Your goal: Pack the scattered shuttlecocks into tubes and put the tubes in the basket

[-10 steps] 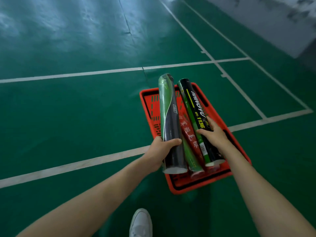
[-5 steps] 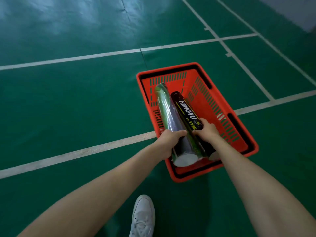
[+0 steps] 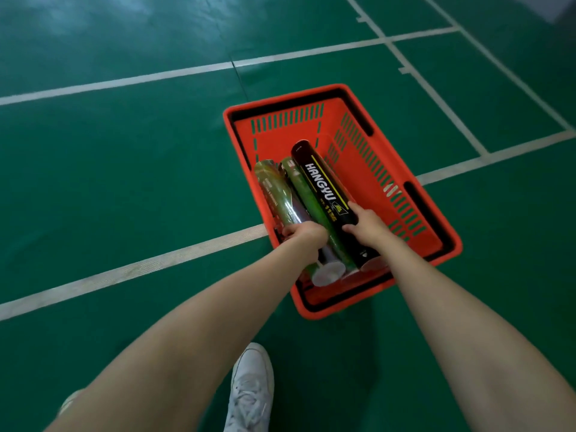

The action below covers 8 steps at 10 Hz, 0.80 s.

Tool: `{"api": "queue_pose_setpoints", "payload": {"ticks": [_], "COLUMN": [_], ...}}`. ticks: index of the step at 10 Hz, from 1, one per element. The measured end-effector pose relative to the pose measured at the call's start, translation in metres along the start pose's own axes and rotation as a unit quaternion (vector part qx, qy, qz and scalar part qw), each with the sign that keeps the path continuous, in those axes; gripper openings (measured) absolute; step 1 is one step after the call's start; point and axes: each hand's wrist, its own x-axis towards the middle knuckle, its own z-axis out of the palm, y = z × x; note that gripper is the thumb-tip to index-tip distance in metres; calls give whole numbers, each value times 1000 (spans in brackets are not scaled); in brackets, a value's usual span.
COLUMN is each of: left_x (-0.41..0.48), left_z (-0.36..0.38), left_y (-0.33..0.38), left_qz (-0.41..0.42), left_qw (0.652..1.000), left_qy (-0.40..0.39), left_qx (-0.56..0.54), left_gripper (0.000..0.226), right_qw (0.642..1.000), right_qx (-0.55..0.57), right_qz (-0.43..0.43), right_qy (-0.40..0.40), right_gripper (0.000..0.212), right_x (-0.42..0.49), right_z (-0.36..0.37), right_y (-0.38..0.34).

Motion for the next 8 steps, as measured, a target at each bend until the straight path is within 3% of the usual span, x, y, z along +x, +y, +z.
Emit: {"api": "queue_pose_setpoints", "payload": {"ticks": [1, 2, 3, 4, 5, 6, 7, 8], "left_x": [-1, 0, 1, -3, -1, 4, -6, -19], "left_z": [1, 14, 19, 17, 17, 8, -10, -33], "left_y": [-4, -3, -4, -1, -14, -22, -19, -10], "left_qz": [74, 80, -89, 11, 103, 158, 145, 0], "left_qw": [972, 961, 993, 1000, 989, 954, 978, 948], "left_qy": [-28, -49, -16, -22, -40, -13, 30, 4], "left_qx": [221, 259, -71, -12, 96, 254, 147, -317], "left_gripper": [61, 47, 57, 60, 37, 31, 27, 24], "right_qw": [1000, 999, 999, 998, 998, 998, 999, 998], "right_qx": [15, 27, 19, 23, 28, 31, 19, -38], "right_qz": [3, 0, 4, 0, 3, 1, 33, 16], "right_qy": [7, 29, 49, 54, 51, 49, 24, 54], "right_gripper": [69, 67, 64, 63, 63, 63, 66, 62], "right_x": [0, -1, -4, -6, -9, -13, -18, -31], "right_z": [3, 15, 24, 29, 28, 29, 23, 18], "right_y": [1, 5, 3, 3, 1, -2, -7, -25]}}
